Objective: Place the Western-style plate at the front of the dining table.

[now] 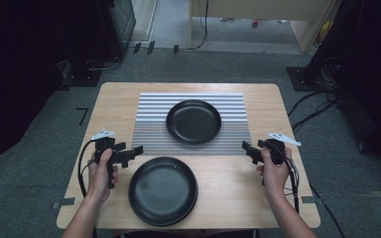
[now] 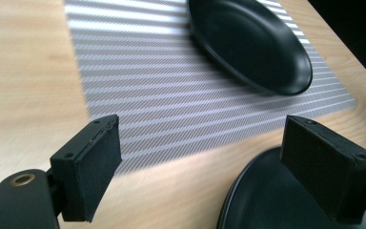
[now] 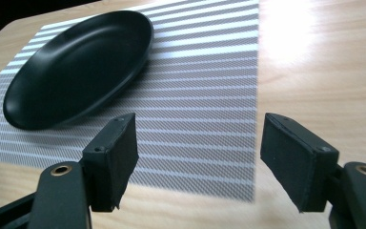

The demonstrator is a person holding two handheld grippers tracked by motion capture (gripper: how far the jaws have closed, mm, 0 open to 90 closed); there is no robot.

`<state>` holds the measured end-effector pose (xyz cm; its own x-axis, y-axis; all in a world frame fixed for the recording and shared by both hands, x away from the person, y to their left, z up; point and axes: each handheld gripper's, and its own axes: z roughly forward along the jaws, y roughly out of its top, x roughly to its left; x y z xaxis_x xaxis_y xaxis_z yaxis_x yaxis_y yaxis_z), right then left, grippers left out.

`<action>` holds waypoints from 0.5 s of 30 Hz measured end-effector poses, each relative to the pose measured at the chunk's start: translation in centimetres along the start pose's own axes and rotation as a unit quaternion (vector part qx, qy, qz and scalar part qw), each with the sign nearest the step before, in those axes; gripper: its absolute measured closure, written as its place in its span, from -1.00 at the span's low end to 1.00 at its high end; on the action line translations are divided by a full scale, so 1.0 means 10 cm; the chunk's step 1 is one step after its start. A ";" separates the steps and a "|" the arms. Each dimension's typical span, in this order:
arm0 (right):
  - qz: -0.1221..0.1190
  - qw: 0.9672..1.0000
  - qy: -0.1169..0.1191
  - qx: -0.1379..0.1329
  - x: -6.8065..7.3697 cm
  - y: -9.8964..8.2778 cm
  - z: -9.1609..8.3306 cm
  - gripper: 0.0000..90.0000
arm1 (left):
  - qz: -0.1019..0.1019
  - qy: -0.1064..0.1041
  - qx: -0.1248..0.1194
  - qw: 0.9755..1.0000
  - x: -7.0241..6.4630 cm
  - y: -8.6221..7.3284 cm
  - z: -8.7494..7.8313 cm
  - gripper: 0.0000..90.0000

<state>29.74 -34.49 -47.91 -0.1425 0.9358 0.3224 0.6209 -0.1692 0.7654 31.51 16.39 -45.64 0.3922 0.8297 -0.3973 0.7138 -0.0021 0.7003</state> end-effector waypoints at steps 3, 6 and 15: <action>0.006 1.000 -0.003 -0.001 -0.11 -0.11 -0.13 -0.37 | -0.009 0.011 -0.009 1.000 0.08 -0.12 -0.11 -0.74; 0.005 1.000 -0.004 -0.001 -0.19 -0.18 -0.21 -0.37 | 0.001 0.016 -0.006 1.000 0.13 -0.21 -0.19 -0.79; 0.012 1.000 -0.021 -0.003 -0.47 -0.40 -0.49 -0.37 | 0.014 0.051 -0.010 0.999 0.27 -0.52 -0.41 -0.96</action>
<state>24.13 -39.70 -49.73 -0.0948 0.9439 0.3164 0.6183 -0.1932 0.7618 26.52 20.92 -47.96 0.3497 0.8818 -0.3165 0.6913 -0.0148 0.7224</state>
